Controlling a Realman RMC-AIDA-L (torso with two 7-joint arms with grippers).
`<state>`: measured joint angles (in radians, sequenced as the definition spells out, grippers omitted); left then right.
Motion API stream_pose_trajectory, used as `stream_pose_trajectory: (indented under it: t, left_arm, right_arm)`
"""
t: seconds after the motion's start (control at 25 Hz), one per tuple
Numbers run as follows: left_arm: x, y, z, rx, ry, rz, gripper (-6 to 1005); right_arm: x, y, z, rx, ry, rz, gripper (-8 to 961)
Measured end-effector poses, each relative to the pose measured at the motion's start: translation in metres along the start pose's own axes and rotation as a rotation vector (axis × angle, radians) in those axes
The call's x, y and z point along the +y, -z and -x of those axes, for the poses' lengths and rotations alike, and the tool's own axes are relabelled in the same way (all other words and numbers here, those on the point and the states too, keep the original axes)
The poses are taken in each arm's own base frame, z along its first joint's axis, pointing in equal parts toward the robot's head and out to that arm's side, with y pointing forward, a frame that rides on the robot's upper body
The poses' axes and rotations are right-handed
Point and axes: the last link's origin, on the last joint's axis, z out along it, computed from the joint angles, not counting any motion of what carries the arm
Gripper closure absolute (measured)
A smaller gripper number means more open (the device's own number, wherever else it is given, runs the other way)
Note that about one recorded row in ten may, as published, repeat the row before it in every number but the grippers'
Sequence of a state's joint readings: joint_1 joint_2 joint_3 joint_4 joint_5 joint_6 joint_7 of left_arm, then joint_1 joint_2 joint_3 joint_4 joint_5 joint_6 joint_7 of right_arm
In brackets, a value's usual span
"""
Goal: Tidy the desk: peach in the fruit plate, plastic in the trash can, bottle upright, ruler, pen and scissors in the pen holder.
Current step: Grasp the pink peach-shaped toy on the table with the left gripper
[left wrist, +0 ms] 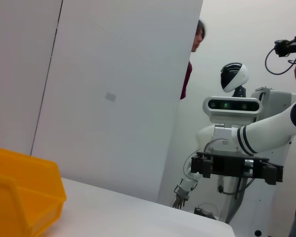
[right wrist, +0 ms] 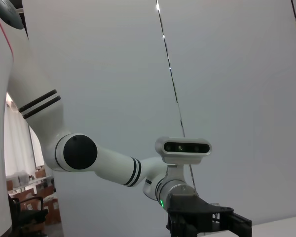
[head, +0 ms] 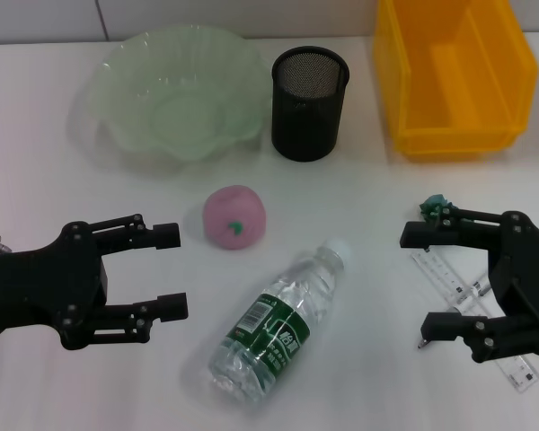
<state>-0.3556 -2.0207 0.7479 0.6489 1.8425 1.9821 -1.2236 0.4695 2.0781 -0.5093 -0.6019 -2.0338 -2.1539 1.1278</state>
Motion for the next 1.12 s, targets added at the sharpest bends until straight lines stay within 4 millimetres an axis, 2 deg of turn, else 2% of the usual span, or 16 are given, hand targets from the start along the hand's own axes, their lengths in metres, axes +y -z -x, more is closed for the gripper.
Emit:
stream_pose_trajectory:
  t: [0.48,0.68,0.72,0.76,0.92,1.12]
  left_arm:
    - [-0.001,0.0,-0.001,-0.002,0.002,0.001,208]
    - [-0.007,0.001,-0.008,-0.029,0.024,-0.026,210]
    - [-0.018,0.001,-0.016,-0.078,0.042,-0.072,210]
    - [-0.018,0.001,-0.016,-0.078,0.042,-0.072,210]
    - [-0.045,-0.01,-0.032,-0.225,0.063,-0.151,212]
    - [-0.07,-0.039,-0.027,-0.399,0.061,-0.169,213]
  right_arm:
    - [-0.002,-0.002,0.0,0.003,0.0,-0.004,135]
    - [-0.001,0.002,-0.003,0.002,-0.007,-0.028,135]
    - [-0.001,0.003,-0.005,0.003,-0.011,-0.043,134]
    - [0.0,0.005,-0.007,0.005,-0.016,-0.057,134]
    - [0.002,0.012,-0.015,0.021,-0.037,-0.119,134]
    - [0.006,0.022,-0.026,0.038,-0.07,-0.189,134]
